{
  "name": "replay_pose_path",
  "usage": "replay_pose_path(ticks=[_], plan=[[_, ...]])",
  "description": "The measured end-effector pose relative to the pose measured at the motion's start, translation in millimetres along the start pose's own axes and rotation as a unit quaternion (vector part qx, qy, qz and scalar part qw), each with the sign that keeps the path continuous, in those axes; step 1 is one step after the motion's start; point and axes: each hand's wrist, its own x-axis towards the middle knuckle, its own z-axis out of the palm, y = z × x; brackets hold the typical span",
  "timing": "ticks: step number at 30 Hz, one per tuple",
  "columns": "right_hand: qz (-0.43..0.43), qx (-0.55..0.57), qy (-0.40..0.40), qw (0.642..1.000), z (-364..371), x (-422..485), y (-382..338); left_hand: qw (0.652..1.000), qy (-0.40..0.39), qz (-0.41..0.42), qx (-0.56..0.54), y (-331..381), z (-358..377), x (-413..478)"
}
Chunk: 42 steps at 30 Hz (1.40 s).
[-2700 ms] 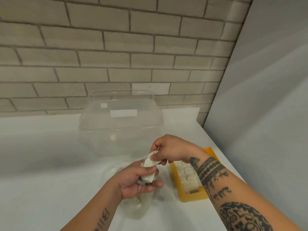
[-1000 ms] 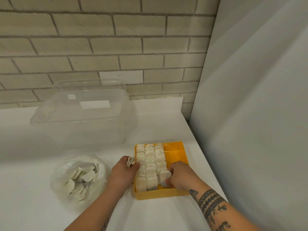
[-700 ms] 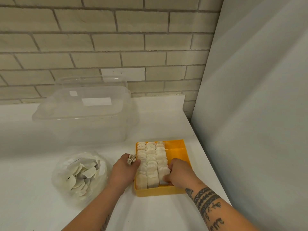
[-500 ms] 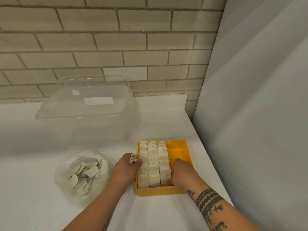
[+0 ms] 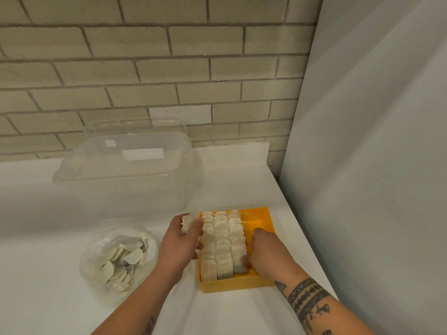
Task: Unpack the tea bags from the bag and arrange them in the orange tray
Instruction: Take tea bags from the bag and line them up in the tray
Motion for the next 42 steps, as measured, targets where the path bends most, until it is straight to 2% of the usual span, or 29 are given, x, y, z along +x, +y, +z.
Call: replay_pose_path(ticks=[3, 6, 8, 15, 19, 24, 28, 31, 34, 36, 39, 42], plan=[[-0.043, 0.095, 0.063, 0.993, -18, -4, -8, 0.985, -0.091, -0.031, -0.141, 25, 0, -9], [-0.088, 0.224, 0.101, 0.965, -33, -11, -23, 0.979, -0.129, -0.013, -0.154, 41, 7, -15], [-0.101, 0.269, 0.102, 0.952, -37, -13, -31, 0.978, -0.136, -0.004, -0.157, 46, 13, -16], [-0.114, 0.269, 0.078, 0.953, -25, -10, -35, 0.978, -0.135, -0.015, -0.157, 45, 30, -16], [-0.093, 0.279, 0.110, 0.949, -25, -9, -28, 0.972, -0.151, -0.037, -0.178, 41, 31, -16], [-0.093, 0.306, 0.081, 0.944, -30, -10, -22, 0.982, -0.144, -0.015, -0.124, 30, 29, -12], [-0.091, 0.266, 0.067, 0.957, -32, -6, -17, 0.987, -0.136, 0.012, -0.086, 26, 29, -11], [-0.055, 0.226, 0.061, 0.971, -34, -2, -7, 0.996, -0.072, 0.036, -0.036, 22, 22, -6], [-0.005, 0.179, -0.039, 0.983, -34, -6, -1, 0.996, 0.012, 0.053, 0.072, 7, 10, 5], [0.015, 0.123, -0.093, 0.988, -28, -5, 0, 0.987, 0.040, 0.052, 0.143, -6, 4, 10], [0.018, 0.044, -0.114, 0.992, -16, 4, -1, 0.973, 0.023, 0.047, 0.226, -18, 3, 9], [0.017, -0.033, -0.134, 0.990, -6, 12, -3, 0.970, 0.019, 0.034, 0.240, -24, 4, 8]])
